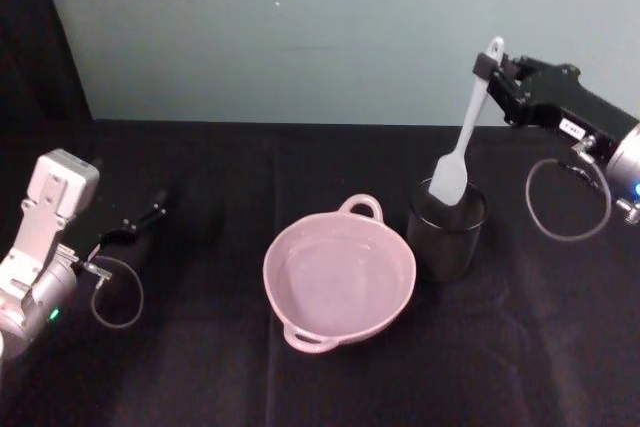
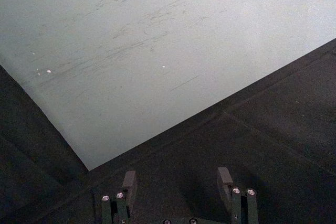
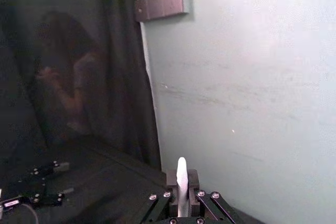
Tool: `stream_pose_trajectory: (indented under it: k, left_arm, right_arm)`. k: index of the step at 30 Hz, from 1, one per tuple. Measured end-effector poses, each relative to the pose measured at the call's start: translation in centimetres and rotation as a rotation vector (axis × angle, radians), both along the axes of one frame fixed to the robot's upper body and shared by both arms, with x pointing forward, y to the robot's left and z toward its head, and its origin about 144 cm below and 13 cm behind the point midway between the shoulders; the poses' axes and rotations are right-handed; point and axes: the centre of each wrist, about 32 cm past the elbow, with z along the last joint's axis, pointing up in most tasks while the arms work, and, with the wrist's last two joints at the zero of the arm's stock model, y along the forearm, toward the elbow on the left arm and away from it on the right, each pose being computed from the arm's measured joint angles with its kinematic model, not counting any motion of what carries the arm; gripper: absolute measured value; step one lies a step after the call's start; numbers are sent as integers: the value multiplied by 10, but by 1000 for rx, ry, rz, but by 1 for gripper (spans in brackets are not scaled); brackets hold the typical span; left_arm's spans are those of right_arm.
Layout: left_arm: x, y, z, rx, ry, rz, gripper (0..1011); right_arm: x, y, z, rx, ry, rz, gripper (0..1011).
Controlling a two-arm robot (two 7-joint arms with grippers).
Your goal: Use the one hand to pick up the spoon and stir the clear water in the bowl.
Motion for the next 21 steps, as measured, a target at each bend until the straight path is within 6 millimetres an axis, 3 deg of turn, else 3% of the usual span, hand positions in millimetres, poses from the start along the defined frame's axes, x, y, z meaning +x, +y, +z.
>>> stream_pose_trajectory:
  k: [11,21]
  left_arm:
    - [0,0,0,0,0,0,1005]
    - [0,0,0,0,0,0,1005]
  right_arm:
    - [4,0,-42,60,91,-46,118]
    - [1,1,-66,123,154,-80,118]
